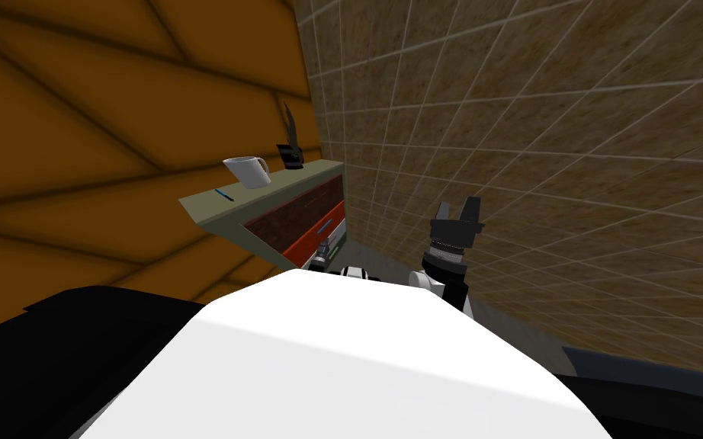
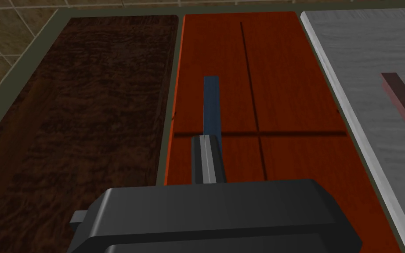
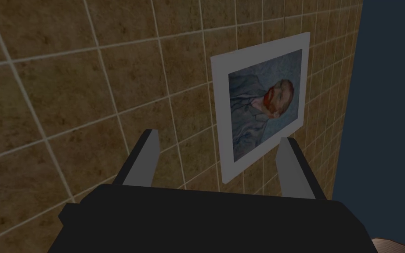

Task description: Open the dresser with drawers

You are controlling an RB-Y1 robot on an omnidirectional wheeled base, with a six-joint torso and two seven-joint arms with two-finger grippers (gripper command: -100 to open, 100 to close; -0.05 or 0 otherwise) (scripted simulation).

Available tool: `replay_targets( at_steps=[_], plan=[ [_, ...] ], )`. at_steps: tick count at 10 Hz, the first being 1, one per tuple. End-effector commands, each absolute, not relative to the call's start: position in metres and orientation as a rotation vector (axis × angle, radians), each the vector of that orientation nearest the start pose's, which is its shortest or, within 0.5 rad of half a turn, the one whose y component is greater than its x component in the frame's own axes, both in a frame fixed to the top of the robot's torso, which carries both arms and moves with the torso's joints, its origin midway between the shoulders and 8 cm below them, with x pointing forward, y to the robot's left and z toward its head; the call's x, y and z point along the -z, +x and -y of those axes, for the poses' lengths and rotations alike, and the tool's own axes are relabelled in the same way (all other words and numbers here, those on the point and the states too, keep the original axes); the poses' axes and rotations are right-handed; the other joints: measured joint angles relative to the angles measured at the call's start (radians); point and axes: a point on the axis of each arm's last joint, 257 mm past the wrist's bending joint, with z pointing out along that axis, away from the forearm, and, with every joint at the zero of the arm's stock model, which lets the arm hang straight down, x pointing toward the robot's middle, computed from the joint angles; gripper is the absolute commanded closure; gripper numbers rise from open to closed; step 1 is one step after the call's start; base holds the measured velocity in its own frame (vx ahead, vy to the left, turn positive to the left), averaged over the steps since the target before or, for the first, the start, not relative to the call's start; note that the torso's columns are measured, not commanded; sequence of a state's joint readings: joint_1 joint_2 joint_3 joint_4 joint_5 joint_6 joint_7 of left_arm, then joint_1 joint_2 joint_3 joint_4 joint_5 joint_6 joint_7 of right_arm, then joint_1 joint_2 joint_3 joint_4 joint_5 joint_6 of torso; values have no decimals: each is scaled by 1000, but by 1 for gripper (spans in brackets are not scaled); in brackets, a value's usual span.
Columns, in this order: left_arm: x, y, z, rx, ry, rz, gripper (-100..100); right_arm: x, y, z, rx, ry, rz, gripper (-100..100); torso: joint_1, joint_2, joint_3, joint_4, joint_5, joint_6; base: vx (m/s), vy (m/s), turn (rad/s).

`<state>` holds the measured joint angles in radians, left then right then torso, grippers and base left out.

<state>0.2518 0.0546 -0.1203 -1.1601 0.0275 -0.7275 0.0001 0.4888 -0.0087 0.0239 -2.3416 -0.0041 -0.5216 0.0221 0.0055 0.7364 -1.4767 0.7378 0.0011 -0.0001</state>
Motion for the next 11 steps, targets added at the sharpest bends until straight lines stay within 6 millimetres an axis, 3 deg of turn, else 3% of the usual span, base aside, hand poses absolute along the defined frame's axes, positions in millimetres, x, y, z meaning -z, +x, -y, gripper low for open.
replay_targets(
  at_steps=[1,4,6,8,9,10,11],
  plan=[
    [355,403,-239,1232,-1088,-1209,-100,-58,328,266,-1333,574,-556,0,3,-3,-2,-1,1,0,8,30,-1],
    [357,396,-244,1235,-1088,-1201,-100,-58,328,266,-1333,574,-556,0,-1,-1,-1,-1,0,0,61,141,-11],
    [363,394,-232,1251,-1134,-1178,-100,-58,328,266,-1333,574,-556,0,-6,3,1,1,-1,0,49,148,-10],
    [357,405,-236,1250,-1128,-1179,-100,-58,328,266,-1333,574,-556,0,-12,4,2,1,-3,0,12,13,8],
    [357,399,-236,1249,-1122,-1179,-100,-58,328,266,-1333,574,-556,0,-12,3,2,1,-3,0,4,-10,12],
    [357,400,-236,1249,-1125,-1180,100,-59,328,266,-1333,574,-556,0,-8,3,1,0,-2,0,0,0,0],
    [356,402,-231,1251,-1125,-1182,100,-59,328,266,-1333,574,-556,0,-5,2,1,0,-1,0,-48,-121,13]
  ],
)
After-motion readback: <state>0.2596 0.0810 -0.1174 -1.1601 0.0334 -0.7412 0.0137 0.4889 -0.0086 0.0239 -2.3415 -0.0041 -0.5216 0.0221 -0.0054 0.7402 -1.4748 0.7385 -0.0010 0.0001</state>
